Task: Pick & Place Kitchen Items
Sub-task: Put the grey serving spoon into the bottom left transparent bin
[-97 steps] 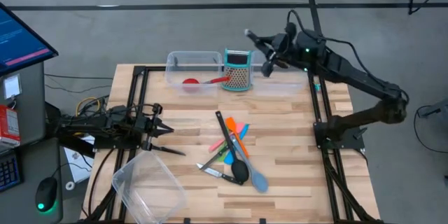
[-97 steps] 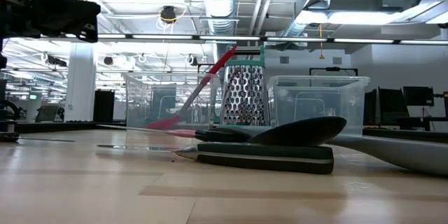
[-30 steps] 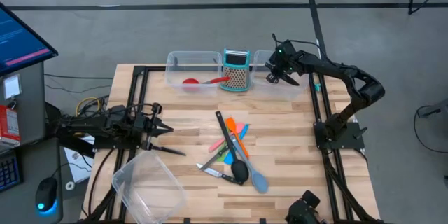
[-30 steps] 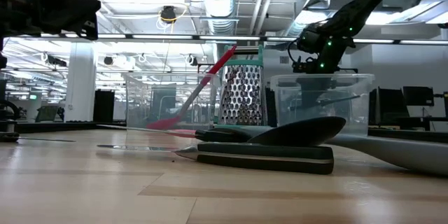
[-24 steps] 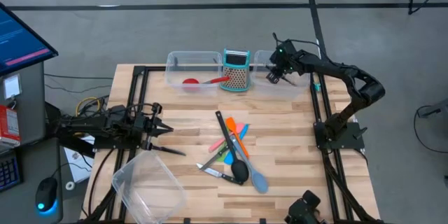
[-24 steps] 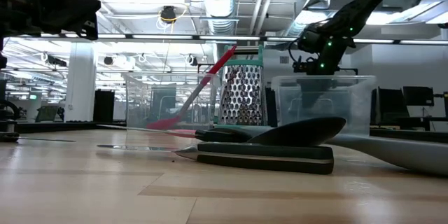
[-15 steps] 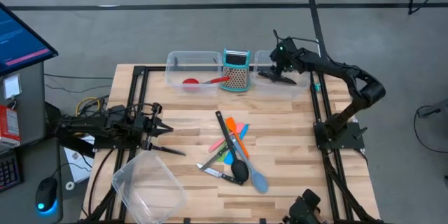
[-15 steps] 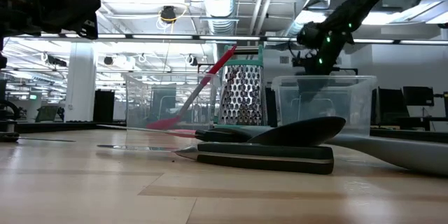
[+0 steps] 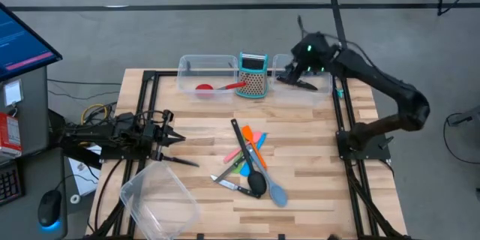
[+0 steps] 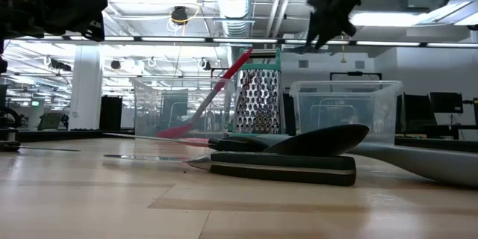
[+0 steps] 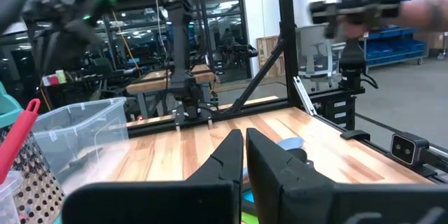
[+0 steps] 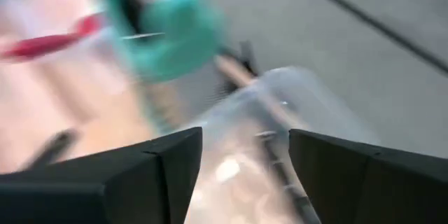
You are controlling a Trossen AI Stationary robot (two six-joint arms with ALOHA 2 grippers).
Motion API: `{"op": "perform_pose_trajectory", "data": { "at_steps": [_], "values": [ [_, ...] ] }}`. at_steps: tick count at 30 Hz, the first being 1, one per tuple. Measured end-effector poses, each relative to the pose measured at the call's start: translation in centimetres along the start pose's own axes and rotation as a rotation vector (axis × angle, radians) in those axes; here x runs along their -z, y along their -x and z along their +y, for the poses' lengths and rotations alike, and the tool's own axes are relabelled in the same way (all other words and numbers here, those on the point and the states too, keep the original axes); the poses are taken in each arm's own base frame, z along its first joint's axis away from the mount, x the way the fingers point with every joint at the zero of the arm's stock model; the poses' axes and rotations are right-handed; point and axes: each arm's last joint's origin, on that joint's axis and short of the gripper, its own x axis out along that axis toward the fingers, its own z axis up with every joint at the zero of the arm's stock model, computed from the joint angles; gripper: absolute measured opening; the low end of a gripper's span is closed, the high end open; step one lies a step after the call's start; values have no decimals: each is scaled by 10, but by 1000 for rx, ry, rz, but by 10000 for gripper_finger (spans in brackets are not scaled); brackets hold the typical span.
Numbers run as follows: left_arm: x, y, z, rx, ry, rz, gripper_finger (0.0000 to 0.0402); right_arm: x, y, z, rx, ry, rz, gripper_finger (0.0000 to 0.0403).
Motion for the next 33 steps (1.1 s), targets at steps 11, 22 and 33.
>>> {"op": "perform_pose_trajectory", "data": {
  "at_steps": [11,22,33],
  "values": [
    [1,1,6,-65,-8,9,3,63,-7,166,-108,80,197,204],
    [1,1,6,-68,-8,10,3,151,-65,268,-89,-26,375,259],
    [1,1,6,-68,-8,8,3,179,-90,295,-37,-12,428,260]
  ]
}}
